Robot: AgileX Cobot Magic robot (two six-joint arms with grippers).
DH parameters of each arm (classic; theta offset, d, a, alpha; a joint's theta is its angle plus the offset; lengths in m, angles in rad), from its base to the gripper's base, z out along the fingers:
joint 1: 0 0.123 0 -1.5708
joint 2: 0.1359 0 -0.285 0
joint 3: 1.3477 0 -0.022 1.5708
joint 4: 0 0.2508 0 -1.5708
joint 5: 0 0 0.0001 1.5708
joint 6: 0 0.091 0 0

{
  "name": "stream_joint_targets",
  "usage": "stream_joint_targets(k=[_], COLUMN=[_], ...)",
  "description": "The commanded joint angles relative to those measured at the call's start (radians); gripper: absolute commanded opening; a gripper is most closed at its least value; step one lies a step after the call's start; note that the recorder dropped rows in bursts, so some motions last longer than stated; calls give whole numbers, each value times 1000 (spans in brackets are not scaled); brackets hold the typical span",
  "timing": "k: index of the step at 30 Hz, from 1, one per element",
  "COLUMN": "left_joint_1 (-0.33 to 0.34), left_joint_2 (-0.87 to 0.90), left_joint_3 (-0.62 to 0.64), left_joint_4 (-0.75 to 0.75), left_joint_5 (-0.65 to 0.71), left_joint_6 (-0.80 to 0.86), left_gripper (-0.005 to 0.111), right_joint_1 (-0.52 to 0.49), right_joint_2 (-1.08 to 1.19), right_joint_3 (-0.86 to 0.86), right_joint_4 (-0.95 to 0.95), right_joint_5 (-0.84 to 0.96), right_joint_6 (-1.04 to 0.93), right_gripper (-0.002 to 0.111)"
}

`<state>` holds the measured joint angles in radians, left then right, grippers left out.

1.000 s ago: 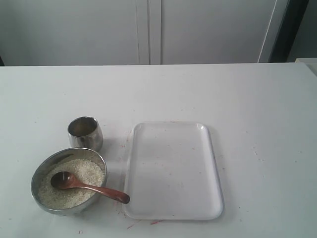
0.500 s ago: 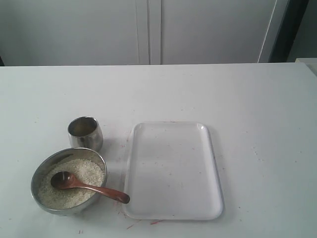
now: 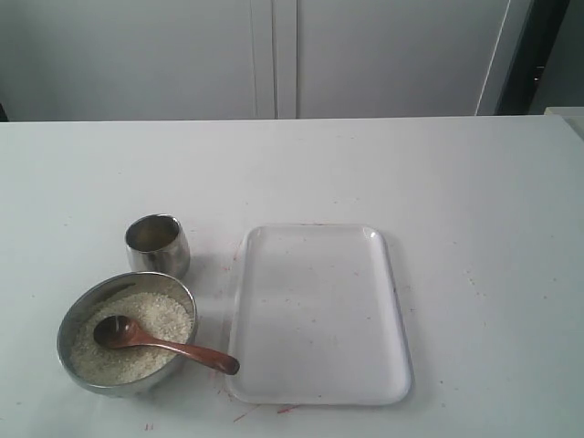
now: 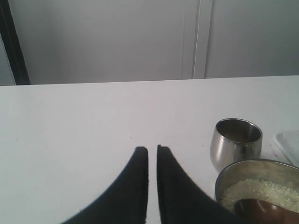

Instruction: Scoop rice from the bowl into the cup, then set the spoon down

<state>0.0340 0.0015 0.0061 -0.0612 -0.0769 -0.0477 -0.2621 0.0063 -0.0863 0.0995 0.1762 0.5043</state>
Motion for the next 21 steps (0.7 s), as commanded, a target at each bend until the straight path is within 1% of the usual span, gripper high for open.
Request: stream_joint_targets(k=[1,3,6,7,8,11,12,13,15,16,17,19,21], left_joint_1=[2,2,2,2,2,2,2,2,2,2,2,2,2], left_joint_2=[-1,-1,-1,-1,-1,-1,-1,-1,-1,-1,-1,-1,-1], left_joint_3=[-6,-6,-6,-6,-6,-6,-6,-6,-6,-6,-6,-6,-6], left_joint_4=[-6,-6,-6,-6,-6,-6,-6,-6,-6,-6,-6,-6,-6], left_joint_5=[-4,-4,-4,-4,-4,-4,-4,-4,-4,-4,-4,-4,-4], left_joint_6=[-1,-1,-1,-1,-1,-1,-1,-1,-1,-1,-1,-1,-1], left_gripper=[14,14,14,14,14,14,14,14,14,14,14,14,14], right_joint_1=[9,24,45,57,60,64,89,107,162,240,272,401,543], right_joint_2=[49,111,237,340,403,591,691,730,816,886,917,987,1044], right_joint_3=[-154,-258,-413,-510,-559,-681,-752,-779,-840,-894,-914,-985,-1047], right_joint_4=[5,39,150,226,265,350,409,421,447,442,435,325,140], right_joint_5=[152,249,424,550,621,782,839,856,878,884,889,904,944], right_joint_6=[-64,-162,-408,-542,-606,-758,-775,-796,-851,-884,-894,-875,-742], right_gripper=[0,0,0,0,0,0,0,0,0,0,0,0,0])
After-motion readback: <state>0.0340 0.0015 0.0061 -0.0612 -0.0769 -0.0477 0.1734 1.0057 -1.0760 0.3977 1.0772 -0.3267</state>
